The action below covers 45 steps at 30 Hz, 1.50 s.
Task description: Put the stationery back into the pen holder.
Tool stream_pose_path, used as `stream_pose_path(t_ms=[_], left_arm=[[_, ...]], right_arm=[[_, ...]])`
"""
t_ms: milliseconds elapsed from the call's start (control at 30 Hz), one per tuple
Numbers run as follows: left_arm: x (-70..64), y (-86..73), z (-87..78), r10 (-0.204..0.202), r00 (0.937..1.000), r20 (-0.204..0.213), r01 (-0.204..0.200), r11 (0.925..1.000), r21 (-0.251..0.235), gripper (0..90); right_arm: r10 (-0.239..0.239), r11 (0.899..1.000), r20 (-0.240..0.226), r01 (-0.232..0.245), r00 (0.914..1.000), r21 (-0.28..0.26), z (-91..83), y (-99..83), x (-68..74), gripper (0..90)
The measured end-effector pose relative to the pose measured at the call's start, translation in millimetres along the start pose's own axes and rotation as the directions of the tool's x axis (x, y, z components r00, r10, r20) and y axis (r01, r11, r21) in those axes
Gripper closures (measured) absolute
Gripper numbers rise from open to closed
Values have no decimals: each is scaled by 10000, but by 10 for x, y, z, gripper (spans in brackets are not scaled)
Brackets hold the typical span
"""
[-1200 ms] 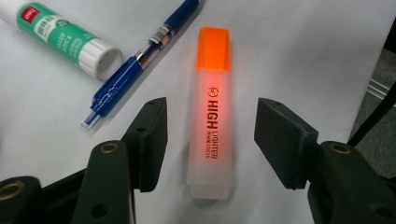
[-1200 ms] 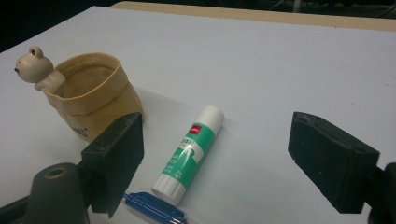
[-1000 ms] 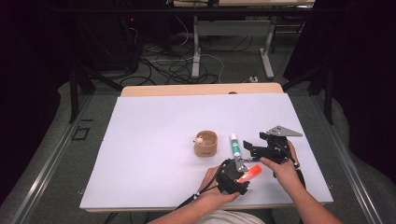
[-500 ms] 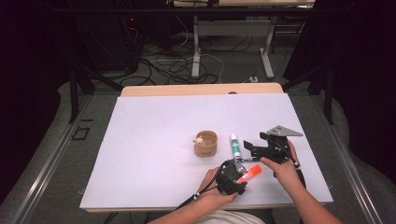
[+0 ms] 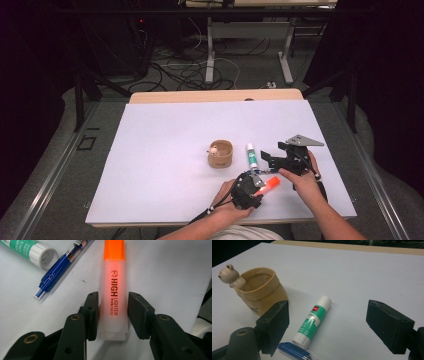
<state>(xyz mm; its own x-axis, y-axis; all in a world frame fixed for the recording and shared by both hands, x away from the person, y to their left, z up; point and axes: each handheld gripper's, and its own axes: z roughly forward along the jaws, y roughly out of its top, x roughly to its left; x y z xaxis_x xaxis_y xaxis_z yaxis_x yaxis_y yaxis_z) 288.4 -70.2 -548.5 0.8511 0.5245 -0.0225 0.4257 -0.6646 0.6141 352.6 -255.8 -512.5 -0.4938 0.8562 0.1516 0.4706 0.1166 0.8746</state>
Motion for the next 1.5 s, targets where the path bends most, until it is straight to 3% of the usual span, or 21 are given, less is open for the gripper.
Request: stream_pose_path(t_ms=[767, 1500], left_arm=[[12, 6, -9, -78, 9999, 113, 77, 10000, 60, 657], [51, 31, -139, -301, 9994, 189, 309, 9987, -401, 660]], right_arm=[[31, 10000, -18, -31, 10000, 20, 4, -4, -3, 182], [104, 9999, -51, -105, 9999, -114, -9, 10, -5, 182]])
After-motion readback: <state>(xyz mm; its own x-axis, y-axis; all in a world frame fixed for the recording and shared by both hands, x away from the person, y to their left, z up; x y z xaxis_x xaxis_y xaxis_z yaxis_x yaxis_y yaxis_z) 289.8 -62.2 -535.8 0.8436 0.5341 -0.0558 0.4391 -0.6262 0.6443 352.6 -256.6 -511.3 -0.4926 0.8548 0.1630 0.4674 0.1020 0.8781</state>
